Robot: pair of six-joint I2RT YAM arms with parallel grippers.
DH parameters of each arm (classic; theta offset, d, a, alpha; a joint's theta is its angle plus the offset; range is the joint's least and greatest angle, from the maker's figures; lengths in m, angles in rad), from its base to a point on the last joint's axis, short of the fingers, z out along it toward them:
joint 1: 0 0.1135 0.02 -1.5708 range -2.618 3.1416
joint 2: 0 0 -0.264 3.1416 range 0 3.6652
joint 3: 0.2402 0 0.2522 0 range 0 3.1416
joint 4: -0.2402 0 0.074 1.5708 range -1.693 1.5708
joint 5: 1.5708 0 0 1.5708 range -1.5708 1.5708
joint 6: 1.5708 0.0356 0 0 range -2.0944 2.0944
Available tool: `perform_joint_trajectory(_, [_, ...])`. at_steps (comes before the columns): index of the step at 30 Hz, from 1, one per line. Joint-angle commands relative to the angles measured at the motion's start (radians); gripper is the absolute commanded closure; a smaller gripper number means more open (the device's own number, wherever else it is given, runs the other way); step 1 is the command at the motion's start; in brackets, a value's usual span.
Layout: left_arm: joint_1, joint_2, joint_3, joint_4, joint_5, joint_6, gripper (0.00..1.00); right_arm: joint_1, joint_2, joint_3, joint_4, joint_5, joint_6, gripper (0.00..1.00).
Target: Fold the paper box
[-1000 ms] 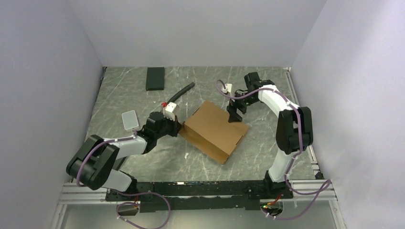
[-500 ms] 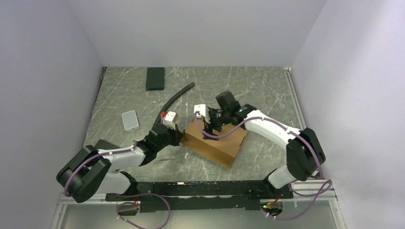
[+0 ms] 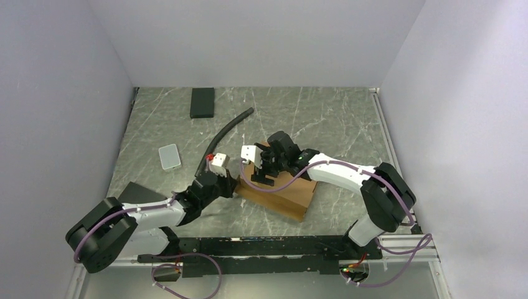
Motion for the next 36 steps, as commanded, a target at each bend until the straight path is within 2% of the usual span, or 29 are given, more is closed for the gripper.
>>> perform_joint_trajectory(1, [-0.017, -0.023, -0.042, 0.129, -0.016, 0.007, 1.00, 0.003, 0.016, -0.020, 0.056, 0.055, 0.009, 0.19])
perform_joint_trajectory(11, [-0.058, -0.041, -0.088, 0.170, -0.052, 0.061, 1.00, 0.003, 0.042, -0.025, 0.056, 0.083, 0.014, 0.21])
perform_joint_trajectory(25, [-0.109, -0.125, -0.129, 0.095, -0.171, 0.017, 1.00, -0.004, 0.050, -0.029, 0.067, 0.128, 0.048, 0.26])
perform_joint_trajectory(36, [-0.112, -0.078, -0.129, 0.150, -0.128, 0.043, 1.00, -0.004, 0.055, -0.019, 0.051, 0.107, 0.059, 0.26])
